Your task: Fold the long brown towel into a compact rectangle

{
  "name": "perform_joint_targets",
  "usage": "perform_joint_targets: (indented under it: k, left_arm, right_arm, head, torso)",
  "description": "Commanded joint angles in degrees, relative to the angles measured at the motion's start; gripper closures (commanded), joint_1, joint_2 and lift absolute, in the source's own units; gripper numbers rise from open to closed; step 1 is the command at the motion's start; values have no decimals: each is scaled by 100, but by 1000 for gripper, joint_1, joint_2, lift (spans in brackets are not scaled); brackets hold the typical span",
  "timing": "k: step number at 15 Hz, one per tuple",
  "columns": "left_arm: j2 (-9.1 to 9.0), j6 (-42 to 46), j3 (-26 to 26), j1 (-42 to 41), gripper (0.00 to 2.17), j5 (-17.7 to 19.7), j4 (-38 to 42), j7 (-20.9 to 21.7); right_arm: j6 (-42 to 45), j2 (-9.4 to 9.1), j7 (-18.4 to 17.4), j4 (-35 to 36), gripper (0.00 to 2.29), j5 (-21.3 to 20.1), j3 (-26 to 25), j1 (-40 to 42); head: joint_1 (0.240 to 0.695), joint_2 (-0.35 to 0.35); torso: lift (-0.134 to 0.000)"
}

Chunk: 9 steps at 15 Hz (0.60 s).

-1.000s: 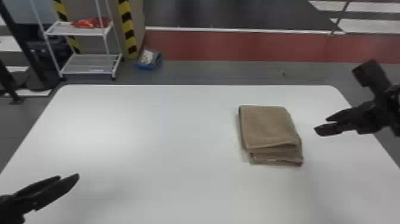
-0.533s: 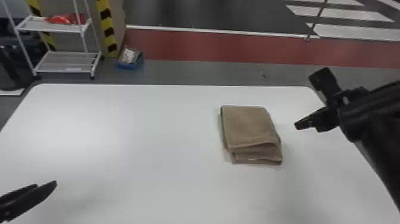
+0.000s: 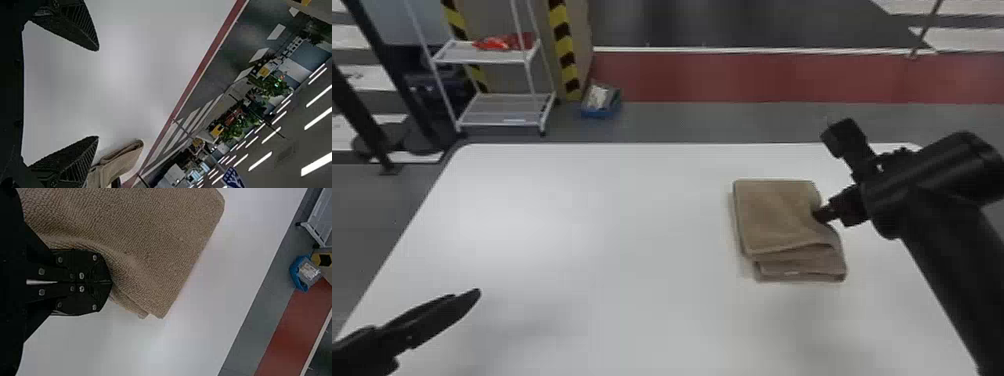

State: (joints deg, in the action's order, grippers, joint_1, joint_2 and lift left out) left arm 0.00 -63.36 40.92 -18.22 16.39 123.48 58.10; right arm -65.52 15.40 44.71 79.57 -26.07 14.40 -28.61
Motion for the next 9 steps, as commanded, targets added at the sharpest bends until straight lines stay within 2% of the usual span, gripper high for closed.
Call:
perform_joint_targets:
  k: [1, 3, 9]
  left_arm:
    - [-15, -5, 21, 46, 83, 58, -35, 0]
    - [-15, -5, 30, 117, 83, 58, -122, 0]
    - [-15, 12, 74, 196, 83, 58, -289, 26]
  right_arm:
    - [-36, -248, -15, 50, 2192, -47, 81, 75]
    - [-212, -423, -15, 287, 2192, -21, 98, 163]
    - [-669, -722, -6, 999, 2192, -30, 626, 505]
  head:
    - [695, 45]
    - [695, 72]
    - [695, 162]
  torso:
    - [-124]
    - [-124]
    - [-124]
